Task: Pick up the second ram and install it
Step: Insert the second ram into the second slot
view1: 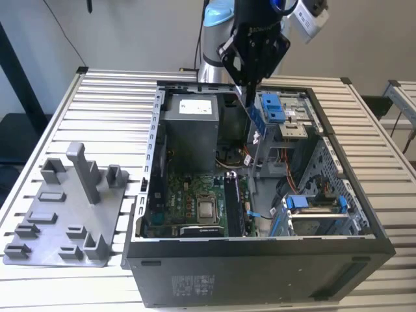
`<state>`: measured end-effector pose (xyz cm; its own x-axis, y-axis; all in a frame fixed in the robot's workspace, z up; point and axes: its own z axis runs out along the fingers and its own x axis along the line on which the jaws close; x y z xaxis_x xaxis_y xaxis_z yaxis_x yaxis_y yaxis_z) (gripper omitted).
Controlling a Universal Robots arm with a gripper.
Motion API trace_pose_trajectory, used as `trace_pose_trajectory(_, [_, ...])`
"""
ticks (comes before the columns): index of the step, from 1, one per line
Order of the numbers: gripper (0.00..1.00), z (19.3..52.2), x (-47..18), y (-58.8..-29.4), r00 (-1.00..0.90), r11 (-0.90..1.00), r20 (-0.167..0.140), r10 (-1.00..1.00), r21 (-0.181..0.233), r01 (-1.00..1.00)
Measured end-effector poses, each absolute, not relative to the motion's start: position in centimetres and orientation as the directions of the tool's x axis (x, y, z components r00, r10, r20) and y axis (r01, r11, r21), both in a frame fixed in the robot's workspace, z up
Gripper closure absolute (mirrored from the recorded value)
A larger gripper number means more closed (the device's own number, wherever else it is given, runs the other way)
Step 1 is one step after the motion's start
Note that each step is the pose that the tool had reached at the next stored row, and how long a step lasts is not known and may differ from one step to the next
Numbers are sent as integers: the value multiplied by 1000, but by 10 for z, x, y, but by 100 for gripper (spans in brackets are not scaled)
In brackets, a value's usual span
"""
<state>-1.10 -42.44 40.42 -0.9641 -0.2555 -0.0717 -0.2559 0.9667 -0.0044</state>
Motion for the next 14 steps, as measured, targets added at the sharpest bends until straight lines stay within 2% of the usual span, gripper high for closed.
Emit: trace_pose_trajectory(14, [86, 404, -11, -424, -996, 999, -72, -44, -4, -44])
